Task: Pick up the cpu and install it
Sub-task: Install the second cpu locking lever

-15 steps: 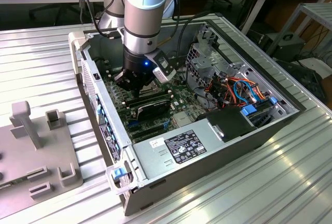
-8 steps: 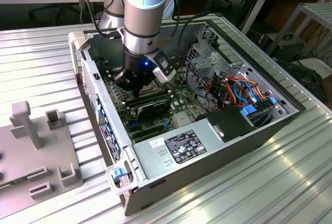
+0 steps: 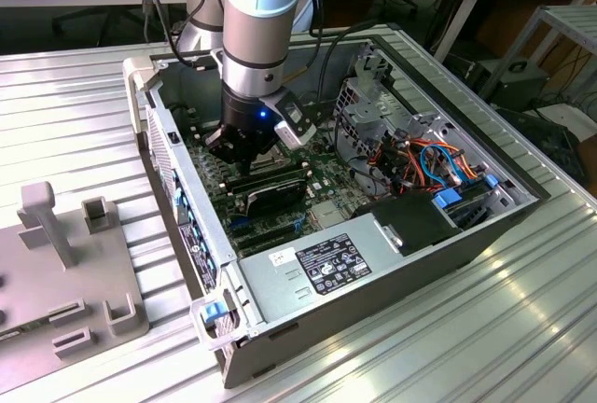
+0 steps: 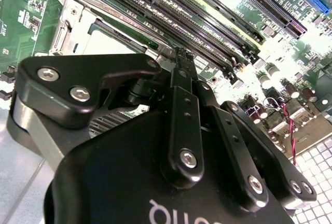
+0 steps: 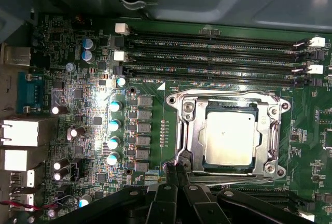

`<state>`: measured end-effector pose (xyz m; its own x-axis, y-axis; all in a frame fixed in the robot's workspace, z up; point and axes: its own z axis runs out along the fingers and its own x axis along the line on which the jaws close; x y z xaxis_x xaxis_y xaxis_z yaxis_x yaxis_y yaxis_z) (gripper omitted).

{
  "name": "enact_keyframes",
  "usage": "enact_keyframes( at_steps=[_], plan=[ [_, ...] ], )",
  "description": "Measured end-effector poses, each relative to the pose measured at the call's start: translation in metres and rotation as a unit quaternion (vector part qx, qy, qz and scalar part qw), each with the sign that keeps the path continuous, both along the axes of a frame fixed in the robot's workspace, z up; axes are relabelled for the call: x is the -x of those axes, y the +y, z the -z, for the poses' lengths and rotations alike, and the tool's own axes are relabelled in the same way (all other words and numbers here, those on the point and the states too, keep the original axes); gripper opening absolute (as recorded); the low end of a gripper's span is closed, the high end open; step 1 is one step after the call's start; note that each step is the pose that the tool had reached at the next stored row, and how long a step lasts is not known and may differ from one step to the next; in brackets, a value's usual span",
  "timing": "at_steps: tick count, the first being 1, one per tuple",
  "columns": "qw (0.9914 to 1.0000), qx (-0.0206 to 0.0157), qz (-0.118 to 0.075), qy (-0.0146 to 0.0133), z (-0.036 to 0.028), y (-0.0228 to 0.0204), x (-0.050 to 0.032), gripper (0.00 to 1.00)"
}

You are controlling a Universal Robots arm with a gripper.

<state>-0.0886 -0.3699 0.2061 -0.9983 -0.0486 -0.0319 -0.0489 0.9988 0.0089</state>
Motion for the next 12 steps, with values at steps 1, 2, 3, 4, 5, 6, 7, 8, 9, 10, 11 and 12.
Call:
enact_keyframes(
  at_steps=[1,2,3,4,5,6,7,8,9,10,11,12],
  plan=[
    [1.0,0.0,0.0,0.0,0.0,0.0,0.0,0.11],
    [1.0,0.0,0.0,0.0,0.0,0.0,0.0,0.11],
    [1.0,-0.0001,0.0,-0.0001,0.0001,0.0,0.0,0.11],
    [1.0,0.0,0.0,-0.0001,0.0001,0.0,0.0,0.11],
    [1.0,0.0,0.0,-0.0001,0.0001,0.0,0.0,0.11],
    [1.0,0.0,0.0,-0.0001,0.0001,0.0,0.0,0.11],
    [1.0,0.0,0.0,-0.0001,0.0001,0.0,0.0,0.11],
    [1.0,0.0,0.0,-0.0001,0.0001,0.0,0.0,0.11],
    [1.0,0.0,0.0,-0.0001,0.0001,0.0,0.0,0.11],
    [1.0,-0.0001,0.0,-0.0001,0.0002,0.0,0.0,0.11],
    [1.0,-0.0001,0.0,-0.0001,0.0002,0.0001,0.0,0.11],
    [1.0,-0.0001,0.0,-0.0001,0.0002,0.0001,0.0,0.11]
  ],
)
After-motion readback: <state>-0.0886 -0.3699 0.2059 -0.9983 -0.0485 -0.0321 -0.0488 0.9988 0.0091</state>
